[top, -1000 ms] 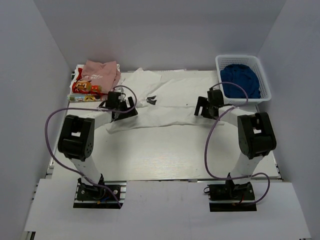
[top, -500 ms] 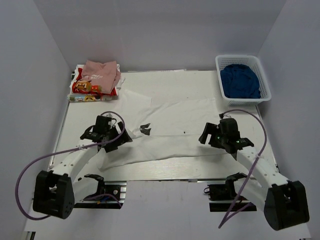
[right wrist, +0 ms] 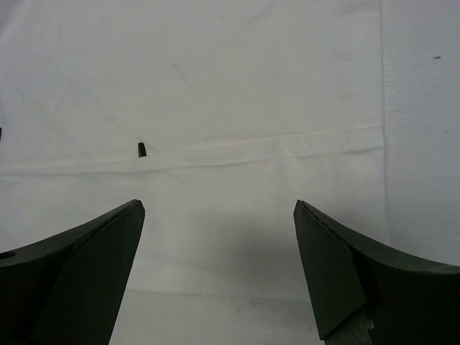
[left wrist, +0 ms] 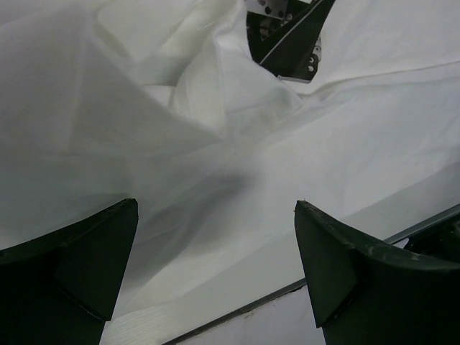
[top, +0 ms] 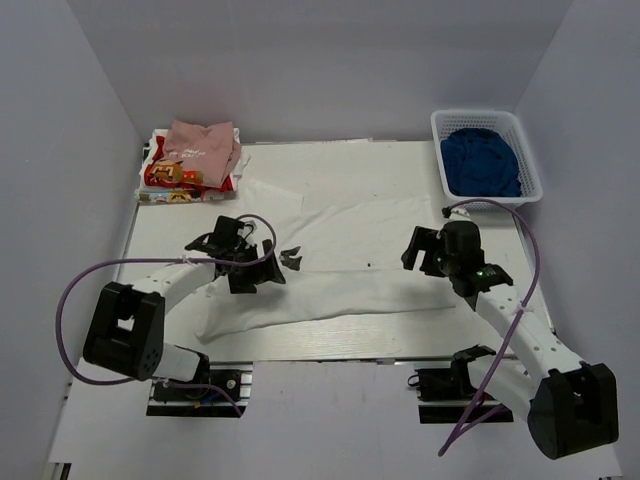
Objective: Fold and stack the t-shirts
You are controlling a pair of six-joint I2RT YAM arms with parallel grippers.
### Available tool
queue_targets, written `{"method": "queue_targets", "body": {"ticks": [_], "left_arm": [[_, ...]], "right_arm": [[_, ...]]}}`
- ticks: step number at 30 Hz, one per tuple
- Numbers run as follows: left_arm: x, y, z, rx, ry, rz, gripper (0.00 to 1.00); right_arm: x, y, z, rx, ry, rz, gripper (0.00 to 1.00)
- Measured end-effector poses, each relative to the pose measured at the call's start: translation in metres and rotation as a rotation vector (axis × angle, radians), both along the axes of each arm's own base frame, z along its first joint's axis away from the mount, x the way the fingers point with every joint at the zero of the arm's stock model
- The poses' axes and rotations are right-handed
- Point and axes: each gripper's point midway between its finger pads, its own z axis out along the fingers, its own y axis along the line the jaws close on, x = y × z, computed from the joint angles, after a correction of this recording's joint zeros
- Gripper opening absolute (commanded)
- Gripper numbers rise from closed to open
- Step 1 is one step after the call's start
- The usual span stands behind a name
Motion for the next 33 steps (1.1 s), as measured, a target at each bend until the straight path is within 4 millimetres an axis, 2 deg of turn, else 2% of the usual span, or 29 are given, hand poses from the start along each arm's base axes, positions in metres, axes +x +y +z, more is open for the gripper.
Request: {"method": "queue_targets", "body": {"ticks": [3, 5, 13, 16, 19, 24, 33], "left_arm": [[0.002, -0.006, -0.002, -0.003, -0.009, -0.024, 1.00], [0.012, -0.008, -0.002, 0.008, -0.022, -0.031, 1.00], [0.099, -0.007, -0.010, 0.142, -0.081, 0.018, 1.00], [0.130, -0.004, -0.007, 0.196, -0.117, 0.049, 1.00], [0.151, -0.003, 0.003, 0.220, -0.153, 0.061, 1.00], [0.164, -0.002, 0.019, 0.234, -0.196, 0.043, 1.00], [0.160, -0.008, 0.016, 0.209, -0.188, -0.011, 1.00]], "right_arm": [[0.000, 0.000, -0.005, -0.007, 0.018, 0.002, 0.90], [0.001, 0.000, -0.006, -0.008, 0.020, 0.003, 0.90], [0.008, 0.000, 0.007, -0.012, -0.017, 0.001, 0.90], [0.009, -0.001, 0.011, -0.012, -0.031, -0.001, 0.90], [0.009, -0.001, 0.014, -0.012, -0.041, -0.003, 0.90], [0.011, -0.002, 0.015, -0.016, -0.050, -0.011, 0.90], [0.014, -0.002, 0.010, -0.023, -0.039, -0.014, 0.90]]}}
